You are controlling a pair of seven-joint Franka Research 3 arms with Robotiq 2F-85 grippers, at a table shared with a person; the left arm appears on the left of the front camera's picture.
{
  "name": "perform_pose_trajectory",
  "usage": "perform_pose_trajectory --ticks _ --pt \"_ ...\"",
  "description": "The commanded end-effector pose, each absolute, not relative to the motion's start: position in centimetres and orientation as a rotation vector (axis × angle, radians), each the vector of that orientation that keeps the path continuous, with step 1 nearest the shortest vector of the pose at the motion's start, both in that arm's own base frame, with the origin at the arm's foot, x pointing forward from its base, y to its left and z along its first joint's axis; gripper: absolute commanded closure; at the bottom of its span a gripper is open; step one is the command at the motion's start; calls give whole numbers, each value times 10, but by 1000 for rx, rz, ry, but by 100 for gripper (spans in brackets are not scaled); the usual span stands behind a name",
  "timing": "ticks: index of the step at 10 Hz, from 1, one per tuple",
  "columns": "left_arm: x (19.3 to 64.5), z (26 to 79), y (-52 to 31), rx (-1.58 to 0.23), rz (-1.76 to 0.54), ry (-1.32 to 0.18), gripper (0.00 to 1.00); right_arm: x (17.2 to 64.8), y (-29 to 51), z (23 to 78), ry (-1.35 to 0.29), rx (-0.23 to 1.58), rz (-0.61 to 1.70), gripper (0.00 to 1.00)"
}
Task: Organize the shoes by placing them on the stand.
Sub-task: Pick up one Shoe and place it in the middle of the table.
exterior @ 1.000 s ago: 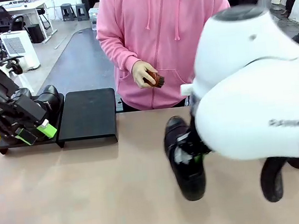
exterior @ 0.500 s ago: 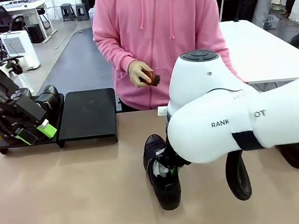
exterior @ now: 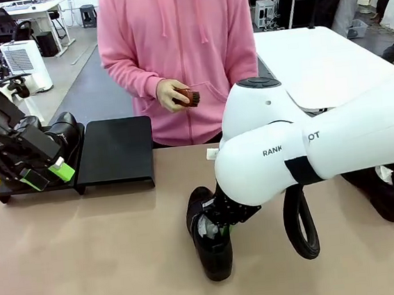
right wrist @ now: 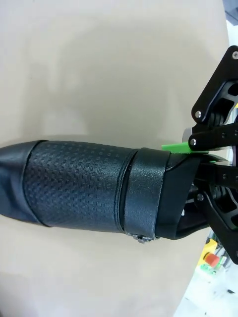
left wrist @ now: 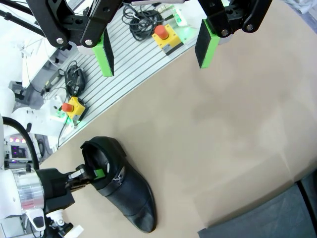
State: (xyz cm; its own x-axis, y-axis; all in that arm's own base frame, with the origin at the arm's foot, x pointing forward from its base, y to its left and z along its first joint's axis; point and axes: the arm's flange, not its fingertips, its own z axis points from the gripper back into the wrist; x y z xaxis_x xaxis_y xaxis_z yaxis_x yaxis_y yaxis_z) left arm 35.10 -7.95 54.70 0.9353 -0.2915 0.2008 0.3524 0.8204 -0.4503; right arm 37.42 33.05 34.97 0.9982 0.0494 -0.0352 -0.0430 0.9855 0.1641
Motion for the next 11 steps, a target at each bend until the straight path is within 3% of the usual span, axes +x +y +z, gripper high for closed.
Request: perform_pose_trajectory --ticks 1,6,7,9,10,11 --pt "350 546 -79 -531 -359 -133 15 373 330 350 58 228 38 75" --pt "350 546 -79 -531 -359 -133 15 352 316 375 15 240 -5 0" --pt "350 546 -79 -531 -359 -133 15 341 308 389 6 224 -7 0" --pt "350 546 -79 -531 -359 -133 15 322 275 390 135 55 31 0" --pt "350 546 -79 -531 -359 -133 15 348 311 387 22 181 10 0" --pt "350 546 -79 -531 -359 -133 15 348 311 387 22 181 10 0"
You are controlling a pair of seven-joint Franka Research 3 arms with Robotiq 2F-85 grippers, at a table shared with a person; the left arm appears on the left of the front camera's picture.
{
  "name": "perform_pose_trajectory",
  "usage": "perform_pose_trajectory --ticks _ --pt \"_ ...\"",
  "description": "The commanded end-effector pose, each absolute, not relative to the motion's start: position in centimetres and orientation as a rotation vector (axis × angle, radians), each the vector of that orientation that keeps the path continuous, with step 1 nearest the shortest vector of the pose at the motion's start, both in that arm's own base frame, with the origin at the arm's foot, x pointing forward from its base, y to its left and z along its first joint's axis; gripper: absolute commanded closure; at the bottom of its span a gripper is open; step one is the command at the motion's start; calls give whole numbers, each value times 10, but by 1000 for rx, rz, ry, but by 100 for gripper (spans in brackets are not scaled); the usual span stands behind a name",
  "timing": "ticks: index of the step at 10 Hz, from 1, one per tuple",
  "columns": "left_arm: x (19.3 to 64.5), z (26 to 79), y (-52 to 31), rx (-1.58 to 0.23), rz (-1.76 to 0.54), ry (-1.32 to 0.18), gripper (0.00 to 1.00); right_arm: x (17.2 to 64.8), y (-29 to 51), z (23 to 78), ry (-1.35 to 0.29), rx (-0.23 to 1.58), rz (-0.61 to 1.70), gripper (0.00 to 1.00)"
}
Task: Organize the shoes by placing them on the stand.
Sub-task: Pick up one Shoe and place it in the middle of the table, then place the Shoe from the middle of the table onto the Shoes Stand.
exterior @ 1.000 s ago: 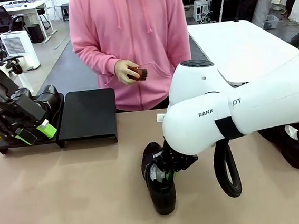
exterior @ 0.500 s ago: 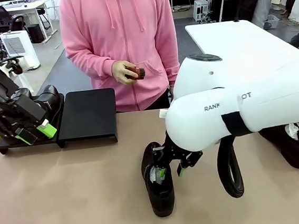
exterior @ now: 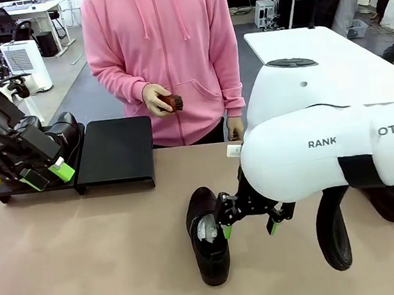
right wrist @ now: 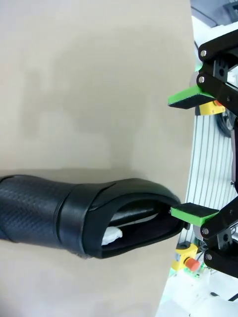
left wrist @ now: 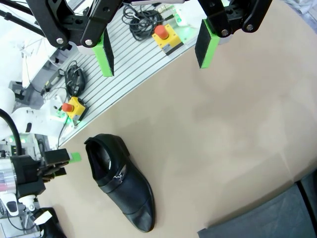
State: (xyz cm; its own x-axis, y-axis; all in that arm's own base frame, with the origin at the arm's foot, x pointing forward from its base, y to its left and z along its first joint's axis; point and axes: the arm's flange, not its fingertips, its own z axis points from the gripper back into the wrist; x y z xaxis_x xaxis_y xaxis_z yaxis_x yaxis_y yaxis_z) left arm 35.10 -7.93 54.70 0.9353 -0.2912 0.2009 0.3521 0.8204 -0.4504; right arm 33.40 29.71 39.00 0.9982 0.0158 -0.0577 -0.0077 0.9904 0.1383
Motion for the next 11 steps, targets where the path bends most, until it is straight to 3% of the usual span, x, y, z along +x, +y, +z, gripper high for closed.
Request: perform_pose_trajectory --ticks 1,9,11 --pt "350 546 -79 -531 -359 -133 15 348 311 387 22 181 10 0" --pt "350 546 -79 -531 -359 -133 15 348 308 387 30 171 11 0" --pt "351 547 -79 -503 -343 -125 15 351 261 404 55 164 16 0"
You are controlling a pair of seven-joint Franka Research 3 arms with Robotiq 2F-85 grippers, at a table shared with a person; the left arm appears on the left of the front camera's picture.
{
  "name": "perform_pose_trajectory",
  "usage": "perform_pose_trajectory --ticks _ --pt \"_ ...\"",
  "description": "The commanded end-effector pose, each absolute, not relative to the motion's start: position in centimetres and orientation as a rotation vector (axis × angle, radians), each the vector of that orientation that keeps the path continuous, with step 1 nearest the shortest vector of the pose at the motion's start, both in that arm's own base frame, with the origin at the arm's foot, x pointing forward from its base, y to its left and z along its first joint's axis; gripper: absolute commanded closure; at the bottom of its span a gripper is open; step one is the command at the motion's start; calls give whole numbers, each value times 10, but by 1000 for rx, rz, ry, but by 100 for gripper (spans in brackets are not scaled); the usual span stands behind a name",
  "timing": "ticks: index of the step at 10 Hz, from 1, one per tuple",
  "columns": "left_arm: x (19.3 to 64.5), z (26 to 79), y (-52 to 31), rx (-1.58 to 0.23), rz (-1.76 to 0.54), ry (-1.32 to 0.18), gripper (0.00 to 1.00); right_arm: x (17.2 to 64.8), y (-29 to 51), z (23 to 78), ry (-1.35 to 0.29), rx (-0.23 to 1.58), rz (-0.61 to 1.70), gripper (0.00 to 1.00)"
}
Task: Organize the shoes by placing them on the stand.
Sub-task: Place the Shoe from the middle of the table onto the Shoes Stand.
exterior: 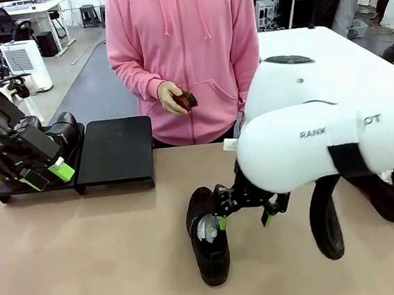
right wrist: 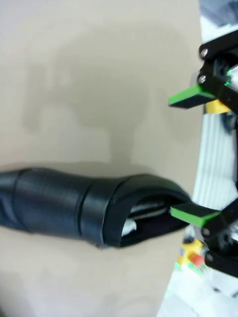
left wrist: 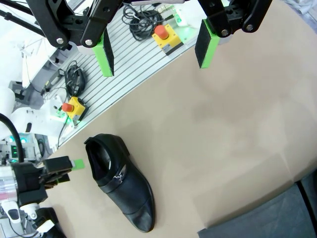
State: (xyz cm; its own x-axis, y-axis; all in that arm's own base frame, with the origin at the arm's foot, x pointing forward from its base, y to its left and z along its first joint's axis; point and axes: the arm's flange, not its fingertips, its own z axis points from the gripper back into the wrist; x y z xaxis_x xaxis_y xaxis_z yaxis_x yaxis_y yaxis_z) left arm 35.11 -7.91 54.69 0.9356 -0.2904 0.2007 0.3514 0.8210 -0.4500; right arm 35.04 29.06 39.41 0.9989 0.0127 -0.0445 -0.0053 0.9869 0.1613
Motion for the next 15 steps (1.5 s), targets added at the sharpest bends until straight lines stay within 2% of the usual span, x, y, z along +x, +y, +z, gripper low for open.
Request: perform_pose_trajectory --ticks 1,5,7,8,11,15 --pt "337 538 -95 -485 -327 -134 15 354 235 412 47 171 -44 0" --pt "278 529 -195 -608 -235 -144 15 367 180 416 54 207 -235 0" --pt "280 534 -202 -600 -197 -273 15 376 180 407 75 181 -367 0" --pt "272 534 -202 -597 -246 -140 15 373 170 417 47 178 -237 0" --pt "272 536 -211 -606 -231 -176 15 377 166 411 59 164 -303 0" --pt "279 513 -309 -621 -272 -194 15 380 134 425 21 161 -433 0"
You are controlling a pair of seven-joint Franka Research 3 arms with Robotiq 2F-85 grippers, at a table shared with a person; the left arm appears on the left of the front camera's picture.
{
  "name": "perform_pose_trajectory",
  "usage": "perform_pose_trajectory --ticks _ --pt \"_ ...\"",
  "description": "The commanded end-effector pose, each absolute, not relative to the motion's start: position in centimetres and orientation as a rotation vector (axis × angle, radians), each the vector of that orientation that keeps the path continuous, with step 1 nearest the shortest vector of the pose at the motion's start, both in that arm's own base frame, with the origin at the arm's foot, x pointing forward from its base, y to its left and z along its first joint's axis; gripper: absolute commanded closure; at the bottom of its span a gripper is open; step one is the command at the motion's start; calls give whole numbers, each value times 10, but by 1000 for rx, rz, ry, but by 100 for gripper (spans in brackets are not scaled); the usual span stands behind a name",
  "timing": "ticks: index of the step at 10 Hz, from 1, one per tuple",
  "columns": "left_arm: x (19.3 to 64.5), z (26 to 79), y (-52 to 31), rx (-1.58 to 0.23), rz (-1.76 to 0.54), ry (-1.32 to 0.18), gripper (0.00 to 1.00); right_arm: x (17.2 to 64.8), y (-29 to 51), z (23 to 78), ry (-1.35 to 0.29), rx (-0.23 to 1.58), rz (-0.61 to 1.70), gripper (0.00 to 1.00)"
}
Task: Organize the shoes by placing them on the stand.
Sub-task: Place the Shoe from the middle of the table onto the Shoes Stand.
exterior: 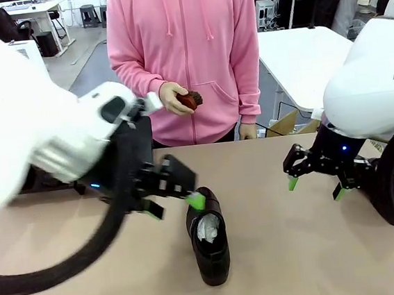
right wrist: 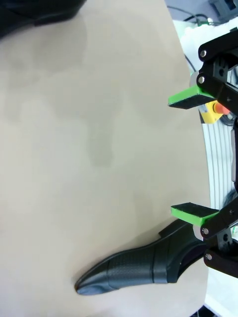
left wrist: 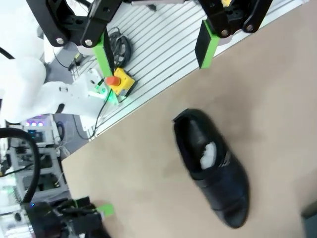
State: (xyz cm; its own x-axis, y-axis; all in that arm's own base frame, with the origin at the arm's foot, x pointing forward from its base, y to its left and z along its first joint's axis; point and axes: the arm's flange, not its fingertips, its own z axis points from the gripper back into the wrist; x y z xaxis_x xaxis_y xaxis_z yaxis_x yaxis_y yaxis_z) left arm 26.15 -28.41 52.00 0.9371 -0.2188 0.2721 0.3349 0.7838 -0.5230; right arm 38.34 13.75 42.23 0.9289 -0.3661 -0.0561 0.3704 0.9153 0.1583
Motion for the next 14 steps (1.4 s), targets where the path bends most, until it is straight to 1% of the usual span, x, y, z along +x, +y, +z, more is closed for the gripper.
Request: perform_pose_trajectory --ticks 1,3,5,6,8,10,12,14 --pt "286 503 -326 -596 -241 -147 15 381 146 419 34 164 -346 0" --pt "303 484 -353 -548 -202 -122 15 381 146 419 34 164 -346 0" --pt "316 470 -377 -494 -184 -150 15 381 146 419 34 164 -346 0" --pt "321 461 -387 -476 -179 -129 15 381 146 419 34 164 -346 0" --pt "325 444 -407 -416 -170 -98 15 381 146 419 34 164 -346 0" --pt "331 424 -423 -318 -134 -109 15 381 146 419 34 164 -346 0" --pt "326 414 -439 -274 -142 -134 15 381 146 419 34 164 -346 0" --pt "332 398 -448 -248 -101 -146 15 381 146 419 34 164 -346 0"
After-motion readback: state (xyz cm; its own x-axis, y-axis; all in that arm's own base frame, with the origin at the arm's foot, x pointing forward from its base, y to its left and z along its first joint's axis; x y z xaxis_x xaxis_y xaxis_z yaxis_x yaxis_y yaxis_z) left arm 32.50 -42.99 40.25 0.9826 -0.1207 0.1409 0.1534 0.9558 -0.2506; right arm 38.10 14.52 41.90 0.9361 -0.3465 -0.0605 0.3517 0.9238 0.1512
